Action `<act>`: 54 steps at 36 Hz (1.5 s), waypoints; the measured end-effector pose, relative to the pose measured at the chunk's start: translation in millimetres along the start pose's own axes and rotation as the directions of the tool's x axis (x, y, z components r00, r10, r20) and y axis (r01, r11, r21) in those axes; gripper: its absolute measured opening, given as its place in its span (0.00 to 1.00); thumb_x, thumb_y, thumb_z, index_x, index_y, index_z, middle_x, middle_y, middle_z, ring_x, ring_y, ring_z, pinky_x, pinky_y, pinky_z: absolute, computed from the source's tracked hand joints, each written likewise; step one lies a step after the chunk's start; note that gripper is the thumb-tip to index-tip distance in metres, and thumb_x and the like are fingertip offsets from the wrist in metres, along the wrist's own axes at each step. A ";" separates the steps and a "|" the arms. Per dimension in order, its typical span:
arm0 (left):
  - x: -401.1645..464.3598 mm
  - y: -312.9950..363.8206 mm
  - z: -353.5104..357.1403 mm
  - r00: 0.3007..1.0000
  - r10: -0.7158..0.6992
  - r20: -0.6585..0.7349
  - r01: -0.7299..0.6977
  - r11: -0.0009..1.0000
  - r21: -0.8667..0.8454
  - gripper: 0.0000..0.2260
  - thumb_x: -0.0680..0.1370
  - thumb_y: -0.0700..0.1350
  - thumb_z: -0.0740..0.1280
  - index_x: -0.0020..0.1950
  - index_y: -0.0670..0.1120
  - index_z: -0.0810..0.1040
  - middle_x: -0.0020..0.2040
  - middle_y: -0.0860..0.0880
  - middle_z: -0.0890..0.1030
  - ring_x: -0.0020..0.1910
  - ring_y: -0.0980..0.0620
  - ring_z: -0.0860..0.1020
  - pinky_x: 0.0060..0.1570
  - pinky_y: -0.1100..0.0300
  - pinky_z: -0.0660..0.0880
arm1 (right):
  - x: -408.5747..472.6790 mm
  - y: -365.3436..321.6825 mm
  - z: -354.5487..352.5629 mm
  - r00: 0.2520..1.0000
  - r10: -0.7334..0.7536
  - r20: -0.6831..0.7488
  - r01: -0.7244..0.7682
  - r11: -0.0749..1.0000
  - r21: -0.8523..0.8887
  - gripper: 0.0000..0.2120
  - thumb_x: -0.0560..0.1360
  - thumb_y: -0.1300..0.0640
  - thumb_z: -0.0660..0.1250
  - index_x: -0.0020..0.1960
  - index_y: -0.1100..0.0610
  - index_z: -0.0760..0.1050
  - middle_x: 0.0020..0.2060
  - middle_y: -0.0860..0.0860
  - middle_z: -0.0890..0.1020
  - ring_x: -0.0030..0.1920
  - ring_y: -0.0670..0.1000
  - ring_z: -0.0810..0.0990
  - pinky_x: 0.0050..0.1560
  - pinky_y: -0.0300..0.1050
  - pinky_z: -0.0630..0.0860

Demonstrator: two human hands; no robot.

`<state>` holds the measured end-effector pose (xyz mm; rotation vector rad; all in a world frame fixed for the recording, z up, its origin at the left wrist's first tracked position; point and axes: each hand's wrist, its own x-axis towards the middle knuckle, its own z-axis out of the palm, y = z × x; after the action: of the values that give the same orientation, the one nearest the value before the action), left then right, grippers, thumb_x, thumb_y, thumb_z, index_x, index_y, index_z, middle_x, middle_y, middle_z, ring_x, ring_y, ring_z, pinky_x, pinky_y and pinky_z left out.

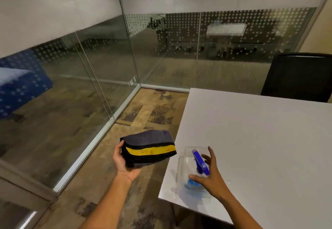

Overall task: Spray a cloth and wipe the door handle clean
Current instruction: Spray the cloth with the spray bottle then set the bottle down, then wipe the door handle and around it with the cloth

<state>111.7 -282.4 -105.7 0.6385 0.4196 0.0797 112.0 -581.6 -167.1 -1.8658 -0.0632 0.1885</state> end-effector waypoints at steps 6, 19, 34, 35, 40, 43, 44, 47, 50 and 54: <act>-8.6 25.1 -17.1 0.998 -0.021 -0.054 0.019 0.999 -0.036 0.20 0.79 0.59 0.62 0.55 0.47 0.86 0.52 0.42 0.86 0.51 0.38 0.83 0.57 0.43 0.78 | -36.4 -5.7 4.1 0.942 -0.060 -0.330 0.100 0.989 0.107 0.48 0.62 0.55 0.79 0.71 0.38 0.53 0.68 0.47 0.67 0.65 0.48 0.67 0.64 0.49 0.68; -36.3 126.5 -114.8 0.999 -0.023 0.025 0.023 1.000 0.009 0.23 0.61 0.57 0.81 0.51 0.45 0.90 0.51 0.40 0.88 0.49 0.37 0.87 0.48 0.42 0.83 | -27.1 -134.1 174.2 0.828 -0.448 -0.337 0.452 0.889 -0.071 0.23 0.75 0.57 0.68 0.63 0.36 0.68 0.60 0.35 0.76 0.60 0.44 0.76 0.64 0.40 0.75; -95.2 284.9 -258.5 0.991 -0.107 -0.085 0.109 0.994 0.020 0.23 0.69 0.54 0.73 0.51 0.35 0.87 0.51 0.37 0.86 0.49 0.38 0.86 0.51 0.48 0.84 | 3.6 -259.6 413.7 0.583 -0.114 0.805 0.349 0.929 -0.121 0.16 0.78 0.43 0.67 0.63 0.49 0.80 0.57 0.41 0.84 0.57 0.41 0.81 0.60 0.44 0.78; -97.6 295.9 -266.1 0.990 -0.124 -0.063 0.126 0.992 0.020 0.24 0.70 0.54 0.73 0.53 0.34 0.87 0.53 0.36 0.86 0.50 0.38 0.86 0.52 0.47 0.84 | 2.1 -262.7 426.5 0.570 -0.091 0.817 0.318 0.941 -0.117 0.16 0.78 0.45 0.68 0.62 0.50 0.80 0.56 0.44 0.85 0.56 0.44 0.82 0.59 0.47 0.78; -106.3 342.3 -297.3 0.979 -0.192 0.073 0.193 0.981 0.002 0.34 0.77 0.63 0.71 0.62 0.31 0.82 0.61 0.34 0.84 0.63 0.37 0.82 0.64 0.45 0.78 | -1.4 -269.4 483.0 0.559 -0.039 0.828 0.131 0.990 -0.042 0.12 0.76 0.53 0.73 0.57 0.57 0.82 0.52 0.51 0.87 0.53 0.51 0.85 0.56 0.49 0.80; -108.1 362.0 -315.3 0.987 -0.155 0.037 0.156 0.987 -0.029 0.45 0.73 0.74 0.66 0.65 0.32 0.81 0.65 0.32 0.81 0.66 0.35 0.80 0.64 0.42 0.78 | 1.0 -273.4 515.2 0.549 0.010 0.836 -0.015 1.000 -0.002 0.12 0.75 0.57 0.74 0.57 0.58 0.82 0.50 0.52 0.87 0.52 0.52 0.86 0.49 0.44 0.82; -108.7 367.0 -321.5 0.993 -0.121 0.014 0.122 0.992 -0.039 0.47 0.72 0.75 0.64 0.66 0.33 0.81 0.68 0.32 0.79 0.67 0.34 0.79 0.64 0.40 0.78 | 2.9 -275.4 526.0 0.551 0.022 0.834 -0.050 0.999 0.007 0.10 0.75 0.58 0.74 0.56 0.58 0.82 0.49 0.52 0.88 0.50 0.51 0.86 0.45 0.41 0.82; -109.4 379.0 -336.9 0.998 0.020 -0.053 -0.025 0.995 -0.093 0.47 0.73 0.75 0.59 0.68 0.35 0.80 0.70 0.31 0.77 0.67 0.33 0.79 0.62 0.39 0.80 | 11.8 -280.5 557.0 0.554 0.053 0.831 -0.186 0.981 0.061 0.08 0.76 0.59 0.73 0.53 0.62 0.82 0.48 0.57 0.87 0.48 0.54 0.87 0.45 0.46 0.83; -103.9 389.1 -346.1 0.977 0.163 -0.135 -0.180 0.976 -0.125 0.43 0.76 0.73 0.58 0.70 0.36 0.79 0.69 0.32 0.78 0.65 0.35 0.80 0.63 0.40 0.79 | 24.5 -289.0 585.8 0.570 0.059 0.819 -0.276 0.953 0.123 0.11 0.76 0.61 0.72 0.56 0.66 0.80 0.49 0.61 0.87 0.52 0.60 0.85 0.55 0.55 0.81; -89.5 404.4 -342.0 0.908 0.316 -0.276 -0.289 0.948 0.135 0.29 0.78 0.57 0.69 0.71 0.39 0.77 0.66 0.37 0.82 0.63 0.40 0.83 0.61 0.46 0.81 | 40.3 -306.5 619.0 0.549 0.058 0.834 -0.337 0.928 0.157 0.15 0.75 0.65 0.71 0.60 0.69 0.75 0.51 0.63 0.85 0.52 0.59 0.85 0.55 0.55 0.81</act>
<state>-85.7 216.5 -80.8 0.7824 0.6121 0.4598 67.4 100.0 -57.1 -1.3191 -0.4442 1.1796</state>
